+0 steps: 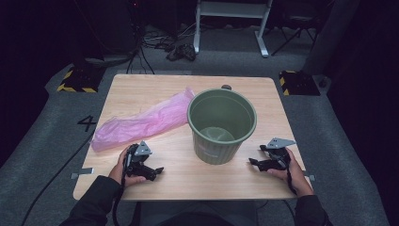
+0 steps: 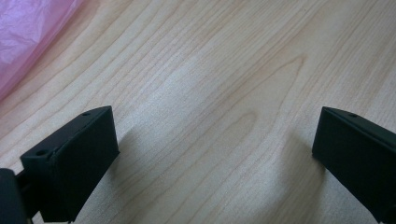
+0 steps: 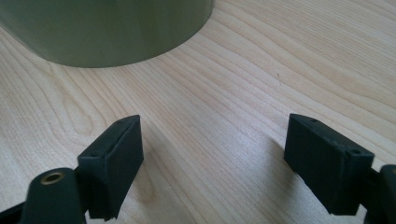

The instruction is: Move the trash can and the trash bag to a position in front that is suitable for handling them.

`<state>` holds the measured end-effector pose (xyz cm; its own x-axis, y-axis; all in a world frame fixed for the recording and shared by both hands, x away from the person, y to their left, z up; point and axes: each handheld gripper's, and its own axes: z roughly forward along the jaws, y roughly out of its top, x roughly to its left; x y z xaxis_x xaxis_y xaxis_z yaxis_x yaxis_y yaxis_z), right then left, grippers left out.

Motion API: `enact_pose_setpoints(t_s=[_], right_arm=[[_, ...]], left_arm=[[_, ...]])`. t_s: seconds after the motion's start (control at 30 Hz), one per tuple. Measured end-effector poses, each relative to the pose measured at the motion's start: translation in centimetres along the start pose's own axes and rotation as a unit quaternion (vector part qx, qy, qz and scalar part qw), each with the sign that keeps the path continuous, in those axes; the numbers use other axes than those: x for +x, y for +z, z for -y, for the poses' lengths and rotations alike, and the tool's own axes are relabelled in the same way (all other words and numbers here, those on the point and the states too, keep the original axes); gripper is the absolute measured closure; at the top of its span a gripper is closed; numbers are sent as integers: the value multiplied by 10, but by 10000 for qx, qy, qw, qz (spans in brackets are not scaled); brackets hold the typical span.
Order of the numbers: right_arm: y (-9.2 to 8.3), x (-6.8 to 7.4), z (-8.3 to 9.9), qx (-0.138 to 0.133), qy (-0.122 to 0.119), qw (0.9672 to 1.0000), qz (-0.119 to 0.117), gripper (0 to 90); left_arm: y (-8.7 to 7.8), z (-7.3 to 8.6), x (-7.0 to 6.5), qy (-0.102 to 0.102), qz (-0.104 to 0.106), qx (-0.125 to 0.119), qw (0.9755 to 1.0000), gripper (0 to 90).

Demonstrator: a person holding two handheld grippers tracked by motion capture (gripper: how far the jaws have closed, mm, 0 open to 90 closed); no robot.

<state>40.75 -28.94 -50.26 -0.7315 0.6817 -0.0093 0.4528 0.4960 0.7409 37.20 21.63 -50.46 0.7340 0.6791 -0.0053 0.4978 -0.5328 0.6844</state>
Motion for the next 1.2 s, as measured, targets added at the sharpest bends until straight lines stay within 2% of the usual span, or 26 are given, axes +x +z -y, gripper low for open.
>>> enact_pose_setpoints(t_s=[0.63,0.87,1.1,1.2], right_arm=[[-1,2,0,-12,-14,10000,44,197],[-1,9,-7,-167,-106,9998,-4,175],[-6,27,-36,-580,-524,9964,-342,172],[-7,33,-43,-538,-887,9938,-409,173]], left_arm=[[0,0,0,-16,0,-8,10000,2],[0,-1,0,-14,24,17,10000,0],[0,-1,0,-14,24,17,10000,0],[0,-1,0,-15,24,16,10000,0]])
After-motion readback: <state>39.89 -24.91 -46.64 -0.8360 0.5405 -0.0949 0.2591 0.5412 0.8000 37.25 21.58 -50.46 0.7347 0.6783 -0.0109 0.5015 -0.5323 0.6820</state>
